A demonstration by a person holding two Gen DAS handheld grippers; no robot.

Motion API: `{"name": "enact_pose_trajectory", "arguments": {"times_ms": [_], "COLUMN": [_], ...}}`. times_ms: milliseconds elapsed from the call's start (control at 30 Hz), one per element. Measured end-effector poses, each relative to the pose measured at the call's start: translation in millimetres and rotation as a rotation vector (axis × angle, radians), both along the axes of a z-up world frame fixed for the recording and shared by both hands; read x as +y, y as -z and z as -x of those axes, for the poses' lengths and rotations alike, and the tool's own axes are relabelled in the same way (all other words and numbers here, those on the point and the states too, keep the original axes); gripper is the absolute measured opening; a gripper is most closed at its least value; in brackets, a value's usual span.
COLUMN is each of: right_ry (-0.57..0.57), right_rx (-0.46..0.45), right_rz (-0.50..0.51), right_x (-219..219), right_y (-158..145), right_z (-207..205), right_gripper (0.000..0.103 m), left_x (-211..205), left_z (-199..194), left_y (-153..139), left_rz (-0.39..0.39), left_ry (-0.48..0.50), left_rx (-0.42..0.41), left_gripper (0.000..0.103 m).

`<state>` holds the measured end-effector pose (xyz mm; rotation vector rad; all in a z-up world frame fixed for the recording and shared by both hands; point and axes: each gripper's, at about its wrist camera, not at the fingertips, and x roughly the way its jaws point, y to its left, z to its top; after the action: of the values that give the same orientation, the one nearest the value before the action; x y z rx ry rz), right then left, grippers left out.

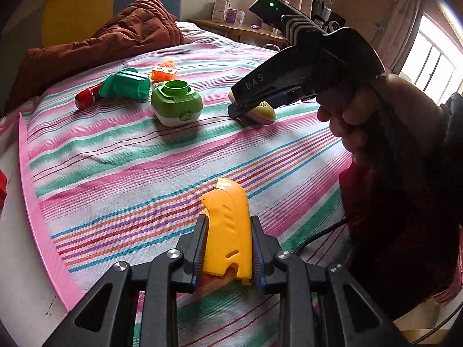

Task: Organize rigid objects
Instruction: 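Carry yellow curved piece toward the tray with left while right holds oval mold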

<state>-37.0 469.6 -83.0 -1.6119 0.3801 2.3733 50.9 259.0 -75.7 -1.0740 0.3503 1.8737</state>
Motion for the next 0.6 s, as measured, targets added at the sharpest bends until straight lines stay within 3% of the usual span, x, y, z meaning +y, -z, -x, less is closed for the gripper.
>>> {"name": "enact_pose_trajectory", "arguments": {"times_ms": [433, 600], "right_ry": [-0.05, -0.042], "right_rx": [-0.011, -0.004], "right_rz": [-0.073, -0.048], "right_x": [-18, -16], "right_y": [0, -1], "right_z": [4, 0], "right_gripper": [0.045, 0.047], "left_x": [5, 4], "left_z": [5, 7], "left_y": [7, 2], "left_rz": [0.024, 0.034], "left_ry": [0.003, -0.021], "left_rx": [0.049, 0.015], "left_gripper": [0.027, 0.027]}}
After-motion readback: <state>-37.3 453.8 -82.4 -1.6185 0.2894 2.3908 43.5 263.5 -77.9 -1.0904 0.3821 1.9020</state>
